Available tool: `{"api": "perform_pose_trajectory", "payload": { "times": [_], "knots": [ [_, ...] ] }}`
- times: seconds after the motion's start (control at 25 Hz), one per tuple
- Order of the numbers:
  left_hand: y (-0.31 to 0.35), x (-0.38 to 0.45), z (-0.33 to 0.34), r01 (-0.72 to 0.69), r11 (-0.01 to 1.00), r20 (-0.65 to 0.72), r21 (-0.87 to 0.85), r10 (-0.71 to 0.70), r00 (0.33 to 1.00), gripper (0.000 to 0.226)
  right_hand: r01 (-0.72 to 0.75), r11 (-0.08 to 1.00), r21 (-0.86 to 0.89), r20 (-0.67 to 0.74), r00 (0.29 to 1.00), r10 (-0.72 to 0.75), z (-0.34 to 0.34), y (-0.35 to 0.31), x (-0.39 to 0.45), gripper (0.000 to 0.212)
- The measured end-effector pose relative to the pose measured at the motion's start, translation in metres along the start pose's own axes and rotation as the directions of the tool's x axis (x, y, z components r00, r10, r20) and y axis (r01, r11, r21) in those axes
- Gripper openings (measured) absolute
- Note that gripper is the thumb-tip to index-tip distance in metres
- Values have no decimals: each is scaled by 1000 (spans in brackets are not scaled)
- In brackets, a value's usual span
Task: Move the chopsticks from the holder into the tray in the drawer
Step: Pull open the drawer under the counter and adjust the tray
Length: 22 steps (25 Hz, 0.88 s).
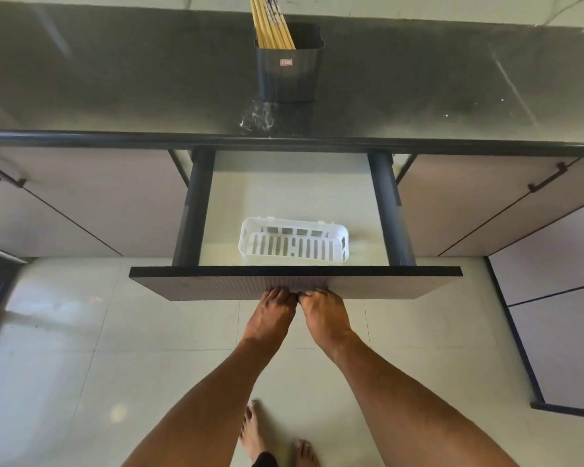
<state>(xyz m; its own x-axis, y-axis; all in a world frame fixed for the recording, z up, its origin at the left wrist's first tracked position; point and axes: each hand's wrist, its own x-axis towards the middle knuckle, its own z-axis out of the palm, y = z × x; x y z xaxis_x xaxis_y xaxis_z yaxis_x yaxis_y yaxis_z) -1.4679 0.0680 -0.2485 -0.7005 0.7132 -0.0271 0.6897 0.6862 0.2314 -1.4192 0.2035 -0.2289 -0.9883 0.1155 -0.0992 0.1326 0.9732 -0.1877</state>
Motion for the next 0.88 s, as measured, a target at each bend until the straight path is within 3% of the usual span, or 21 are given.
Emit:
{"api": "perform_pose_trajectory", "payload": {
  "times": [0.4,0.56,0.68,0.76,0.88],
  "knots": [
    [32,-72,13,-25,999,-81,-45,21,997,39,58,998,-15,32,998,-58,10,-15,-76,28],
    [36,-83,12,-12,1000,4,4,12,1000,55,74,996,41,1,997,-74,13,-20,-91,36],
    [46,-93,-4,-3,1000,-44,12,4,999,57,108,978,178,-124,988,-87,6,-19,-105,43],
    [53,-97,-27,-30,999,-179,-36,23,984,48,167,957,239,-279,955,-97,-7,-19,-113,39],
    [54,-97,-70,-139,986,-419,-88,89,904,27,247,935,255,-495,864,-93,-43,-24,-115,27]
  ]
}}
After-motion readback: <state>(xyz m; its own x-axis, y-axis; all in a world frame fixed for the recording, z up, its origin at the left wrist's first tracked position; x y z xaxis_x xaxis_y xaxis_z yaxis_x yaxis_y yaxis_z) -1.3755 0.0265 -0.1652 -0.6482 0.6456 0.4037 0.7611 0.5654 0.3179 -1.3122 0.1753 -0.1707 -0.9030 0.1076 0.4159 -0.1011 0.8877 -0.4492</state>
